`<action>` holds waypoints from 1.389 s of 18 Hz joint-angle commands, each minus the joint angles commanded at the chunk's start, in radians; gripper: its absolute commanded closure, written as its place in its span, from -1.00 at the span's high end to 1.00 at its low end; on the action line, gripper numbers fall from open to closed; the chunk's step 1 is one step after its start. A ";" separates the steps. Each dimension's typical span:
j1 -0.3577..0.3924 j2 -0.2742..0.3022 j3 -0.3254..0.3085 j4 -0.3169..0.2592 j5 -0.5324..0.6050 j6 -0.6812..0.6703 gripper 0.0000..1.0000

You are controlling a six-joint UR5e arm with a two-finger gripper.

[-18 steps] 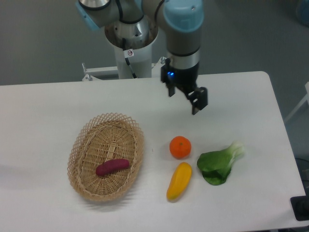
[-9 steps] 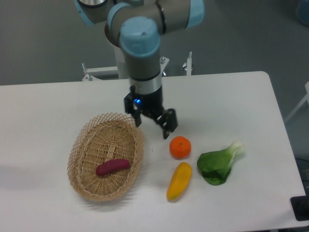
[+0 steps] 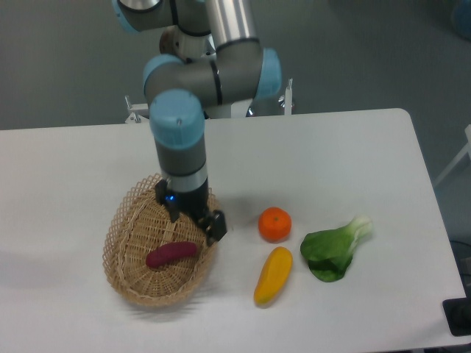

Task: Pick up the sweet potato from the basket
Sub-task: 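Lower the gripper into the basket around the purple sweet potato, then close the gripper on the purple sweet potato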

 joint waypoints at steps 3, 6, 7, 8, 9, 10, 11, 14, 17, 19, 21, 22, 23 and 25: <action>-0.026 -0.037 0.002 0.008 0.000 0.018 1.00; -0.052 -0.063 0.006 0.008 0.000 0.020 1.00; -0.060 -0.065 0.003 0.008 0.000 0.020 1.00; -0.061 -0.065 0.000 0.006 0.000 0.020 1.00; -0.066 -0.066 -0.002 0.006 0.000 0.022 1.00; -0.074 -0.074 -0.002 0.008 0.002 0.022 1.00; -0.074 -0.078 0.002 0.008 0.003 0.022 1.00; -0.077 -0.087 -0.002 0.008 0.005 0.022 1.00; -0.081 -0.097 -0.002 0.008 0.006 0.020 1.00; -0.087 -0.109 0.000 0.017 0.008 0.019 1.00; -0.091 -0.120 -0.002 0.046 0.009 0.017 1.00; -0.091 -0.120 -0.002 0.049 0.011 0.017 1.00; -0.091 -0.120 -0.003 0.049 0.011 0.018 0.96; -0.091 -0.118 -0.003 0.048 0.011 0.020 0.52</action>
